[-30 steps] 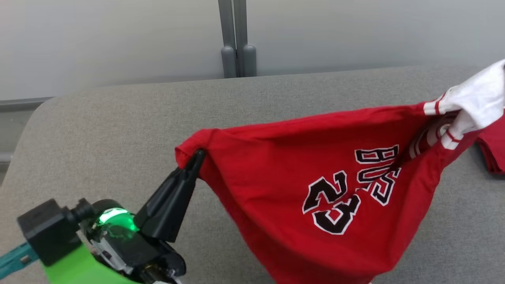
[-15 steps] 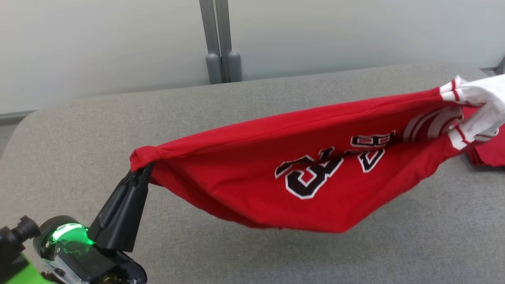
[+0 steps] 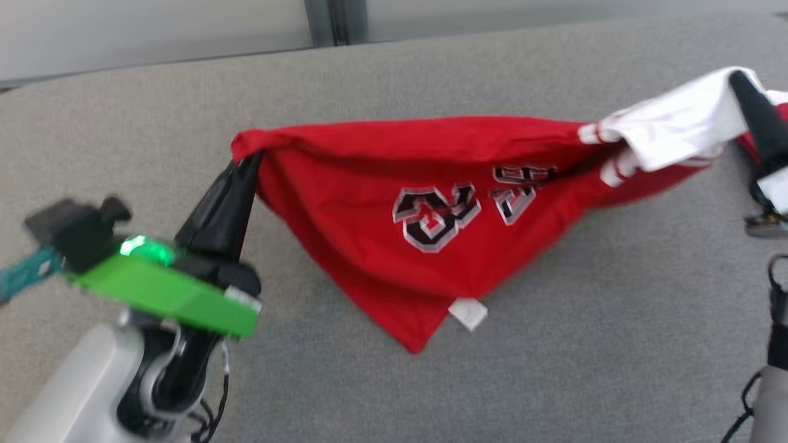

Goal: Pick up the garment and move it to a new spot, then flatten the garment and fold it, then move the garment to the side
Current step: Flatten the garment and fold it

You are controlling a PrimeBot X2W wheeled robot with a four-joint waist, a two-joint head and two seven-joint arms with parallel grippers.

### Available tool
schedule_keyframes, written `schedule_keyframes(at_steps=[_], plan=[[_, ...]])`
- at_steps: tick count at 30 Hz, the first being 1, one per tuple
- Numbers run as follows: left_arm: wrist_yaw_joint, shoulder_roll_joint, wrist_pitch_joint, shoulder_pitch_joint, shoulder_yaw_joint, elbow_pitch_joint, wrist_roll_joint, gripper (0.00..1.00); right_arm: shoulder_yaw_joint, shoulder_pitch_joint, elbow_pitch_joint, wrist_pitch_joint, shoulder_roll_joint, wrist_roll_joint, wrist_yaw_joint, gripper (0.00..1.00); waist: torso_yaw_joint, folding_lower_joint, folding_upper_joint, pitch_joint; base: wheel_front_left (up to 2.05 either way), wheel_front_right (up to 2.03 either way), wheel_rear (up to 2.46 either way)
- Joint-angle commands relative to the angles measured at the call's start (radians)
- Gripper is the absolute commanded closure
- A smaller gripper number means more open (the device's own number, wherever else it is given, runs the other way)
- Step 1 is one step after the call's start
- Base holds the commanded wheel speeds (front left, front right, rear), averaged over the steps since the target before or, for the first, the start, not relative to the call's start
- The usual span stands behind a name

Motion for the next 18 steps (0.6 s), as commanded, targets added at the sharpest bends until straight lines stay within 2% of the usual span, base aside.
schedule_keyframes(at_steps=[1,8,13,18], plan=[[-0.009,-0.022,0.017,-0.071,-0.006,0.070,0.001,1.00,0.021,-0.040,0.051,-0.022,0.002,-0.024,0.000,1.00,0.023,0.0000,0.0000,0.122,0.00,0.00,0.00],[-0.072,-0.153,0.076,-0.327,-0.063,0.427,0.004,1.00,0.094,-0.196,0.296,-0.118,0.005,-0.142,0.000,1.00,0.044,0.0000,0.0000,0.260,0.00,0.00,0.00],[-0.119,-0.233,0.039,-0.464,-0.076,0.651,0.030,1.00,0.112,-0.294,0.423,-0.192,0.006,-0.181,0.000,1.00,0.048,0.0000,0.0000,0.327,0.00,0.00,0.00],[-0.150,-0.285,-0.018,-0.543,-0.076,0.815,0.044,1.00,0.132,-0.341,0.490,-0.245,0.007,-0.184,0.000,1.00,0.051,0.0000,0.0000,0.350,0.00,0.00,0.00]])
